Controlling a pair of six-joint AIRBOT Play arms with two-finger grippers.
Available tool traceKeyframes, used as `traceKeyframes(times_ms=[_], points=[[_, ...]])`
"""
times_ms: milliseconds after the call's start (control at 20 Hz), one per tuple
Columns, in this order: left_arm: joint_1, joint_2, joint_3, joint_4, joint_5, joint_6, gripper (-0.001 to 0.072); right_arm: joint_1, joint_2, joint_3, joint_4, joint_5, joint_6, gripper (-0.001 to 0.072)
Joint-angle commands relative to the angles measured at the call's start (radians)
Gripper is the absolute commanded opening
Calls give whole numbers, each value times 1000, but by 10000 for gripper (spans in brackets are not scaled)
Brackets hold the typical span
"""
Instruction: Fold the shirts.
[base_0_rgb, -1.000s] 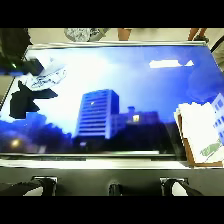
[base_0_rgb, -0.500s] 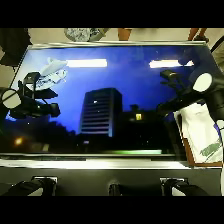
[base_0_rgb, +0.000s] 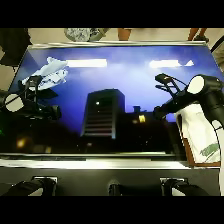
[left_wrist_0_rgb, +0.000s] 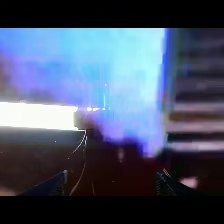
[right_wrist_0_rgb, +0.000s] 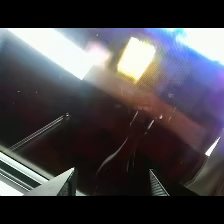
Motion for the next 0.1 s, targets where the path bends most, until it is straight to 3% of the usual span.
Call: traceKeyframes(times_ms=[0, 50], points=[[1, 1, -1, 0, 1, 0, 640, 1, 0, 0, 0, 0, 0, 570], [1, 1, -1, 0, 1, 0, 640, 1, 0, 0, 0, 0, 0, 570]])
